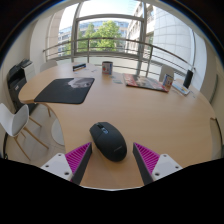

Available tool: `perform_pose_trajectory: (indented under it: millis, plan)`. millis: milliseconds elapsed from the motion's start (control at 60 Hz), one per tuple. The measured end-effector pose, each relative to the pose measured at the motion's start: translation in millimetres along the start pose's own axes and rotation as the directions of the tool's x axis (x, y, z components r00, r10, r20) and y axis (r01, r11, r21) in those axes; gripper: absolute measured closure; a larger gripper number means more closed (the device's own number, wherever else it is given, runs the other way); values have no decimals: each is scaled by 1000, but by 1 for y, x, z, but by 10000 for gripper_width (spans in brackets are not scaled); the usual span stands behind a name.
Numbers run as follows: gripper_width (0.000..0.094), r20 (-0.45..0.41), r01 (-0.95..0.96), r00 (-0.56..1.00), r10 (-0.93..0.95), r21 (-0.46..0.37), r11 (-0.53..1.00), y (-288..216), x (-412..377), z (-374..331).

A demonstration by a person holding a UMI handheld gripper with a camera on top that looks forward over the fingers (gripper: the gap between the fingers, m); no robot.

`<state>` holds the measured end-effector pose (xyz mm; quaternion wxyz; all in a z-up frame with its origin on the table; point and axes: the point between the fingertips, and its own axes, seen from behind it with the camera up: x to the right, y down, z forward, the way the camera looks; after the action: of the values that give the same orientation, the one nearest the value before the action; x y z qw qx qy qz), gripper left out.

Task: Arrange mouse

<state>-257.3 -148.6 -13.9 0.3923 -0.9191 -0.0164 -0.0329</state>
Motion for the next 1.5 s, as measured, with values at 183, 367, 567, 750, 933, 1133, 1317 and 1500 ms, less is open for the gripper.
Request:
perform_pose_trajectory:
  millis: [183, 367, 567, 750, 933, 1133, 1317, 1500]
  plan:
    - [123, -16, -36, 999, 37, 27, 999, -26, 9, 28]
    - [414, -19, -82, 996, 83, 27, 996, -33, 9, 37]
    - [542, -81, -47, 996, 48, 12, 999, -32, 8, 35]
    - [546, -140, -94, 985, 104, 73, 993, -71, 16, 8]
    - [547, -160, -137, 969, 185, 273, 952, -204, 21, -31]
    - [549, -49, -120, 986, 157, 439, 890, -351, -59, -24]
    - [548, 74, -100, 994, 81, 292, 951, -327, -182, 97]
    - [532, 77, -75, 995, 68, 87, 993, -256, -226, 187]
